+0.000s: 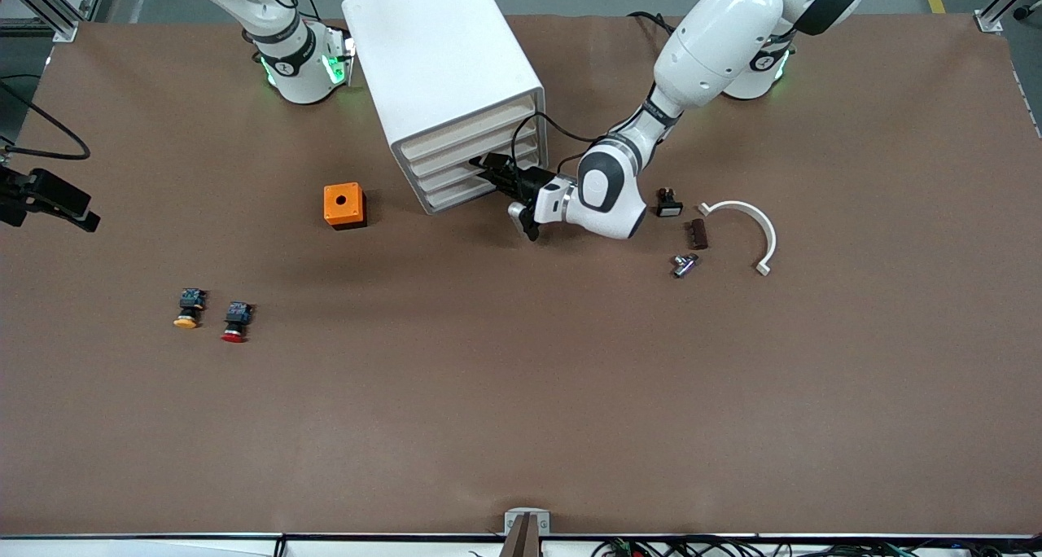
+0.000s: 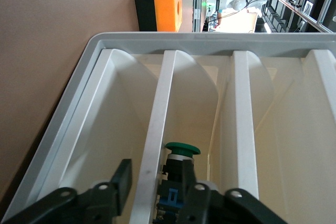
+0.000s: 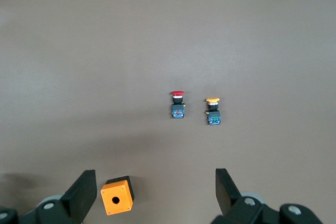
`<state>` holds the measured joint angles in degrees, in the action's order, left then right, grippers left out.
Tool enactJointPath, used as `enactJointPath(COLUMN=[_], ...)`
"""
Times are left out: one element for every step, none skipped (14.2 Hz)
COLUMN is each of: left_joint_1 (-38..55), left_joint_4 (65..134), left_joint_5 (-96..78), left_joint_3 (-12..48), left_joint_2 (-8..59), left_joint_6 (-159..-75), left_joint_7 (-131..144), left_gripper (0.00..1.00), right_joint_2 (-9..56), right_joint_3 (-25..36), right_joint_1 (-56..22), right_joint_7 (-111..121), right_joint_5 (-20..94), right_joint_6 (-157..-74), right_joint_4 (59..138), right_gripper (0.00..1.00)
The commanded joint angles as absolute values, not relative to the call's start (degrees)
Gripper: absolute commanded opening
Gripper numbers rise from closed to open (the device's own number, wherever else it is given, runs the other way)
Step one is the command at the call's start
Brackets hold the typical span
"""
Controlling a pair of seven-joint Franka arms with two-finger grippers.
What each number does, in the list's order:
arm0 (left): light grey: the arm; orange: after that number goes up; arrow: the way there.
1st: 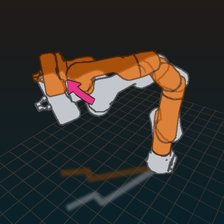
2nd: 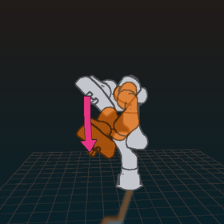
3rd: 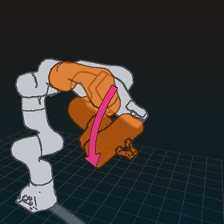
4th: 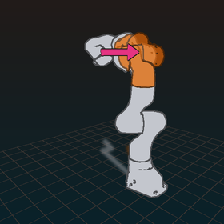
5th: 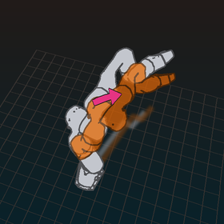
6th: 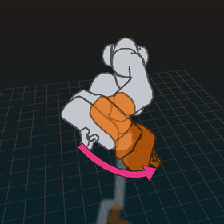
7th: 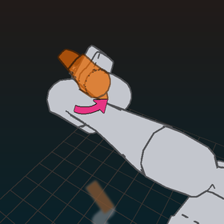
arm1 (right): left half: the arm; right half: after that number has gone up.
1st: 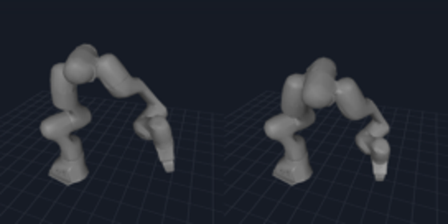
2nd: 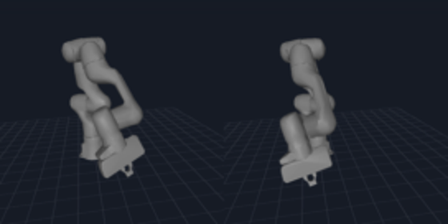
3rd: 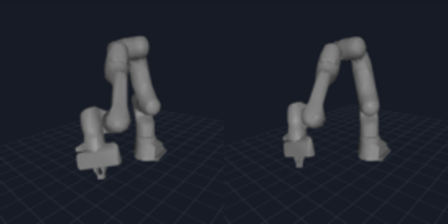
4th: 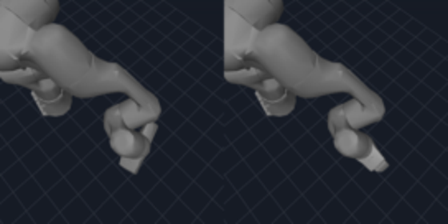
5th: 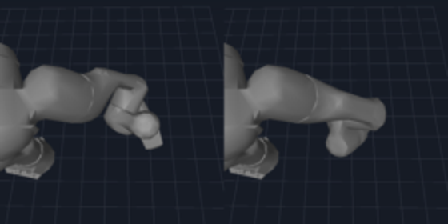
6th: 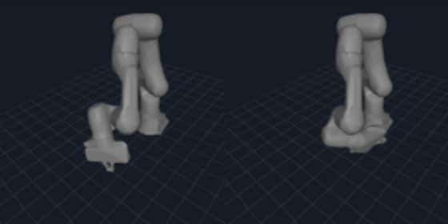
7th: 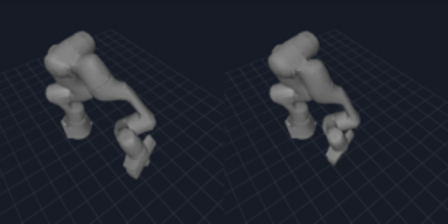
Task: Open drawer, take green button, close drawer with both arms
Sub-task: 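Pull the drawer open with the left gripper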
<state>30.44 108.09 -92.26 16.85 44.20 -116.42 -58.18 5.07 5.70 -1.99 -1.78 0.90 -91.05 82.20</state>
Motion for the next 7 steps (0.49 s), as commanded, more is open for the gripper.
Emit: enactJointPath(left_joint_1=[31.1, 31.1, 31.1, 31.1, 31.1, 31.1, 31.1], left_joint_4=[108.1, 108.0, 107.9, 108.0, 107.9, 107.8, 107.7], left_joint_5=[-93.9, -93.9, -93.9, -93.9, -93.9, -93.9, -93.9], left_joint_3=[16.8, 16.8, 16.8, 16.8, 16.8, 16.8, 16.7], left_joint_2=[44.6, 44.9, 45.3, 45.4, 45.4, 45.5, 45.6], left_joint_6=[-117.0, -117.0, -117.0, -117.0, -117.0, -117.0, -117.0], left_joint_7=[-59.7, -60.1, -60.5, -60.5, -60.5, -60.6, -60.7], left_gripper=[0.27, 0.24, 0.22, 0.17, 0.16, 0.13, 0.11], right_joint_2=[4.9, 4.9, 4.9, 4.9, 4.9, 4.9, 4.9], right_joint_3=[5.4, 5.4, 5.4, 5.4, 5.4, 5.4, 5.4], right_joint_1=[-1.8, -1.8, -1.8, -1.7, -1.7, -1.7, -1.7], right_joint_7=[-2.3, -2.3, -2.3, -2.3, -2.3, -2.3, -2.3], right_joint_5=[0.5, 0.5, 0.5, 0.5, 0.5, 0.5, 0.6], right_joint_6=[-91.0, -91.0, -91.0, -91.0, -91.0, -91.1, -91.0], right_joint_4=[81.8, 81.7, 81.8, 81.7, 81.7, 81.7, 81.7], right_gripper=[1.00, 1.00, 1.00, 1.00, 1.00, 1.00, 1.00])
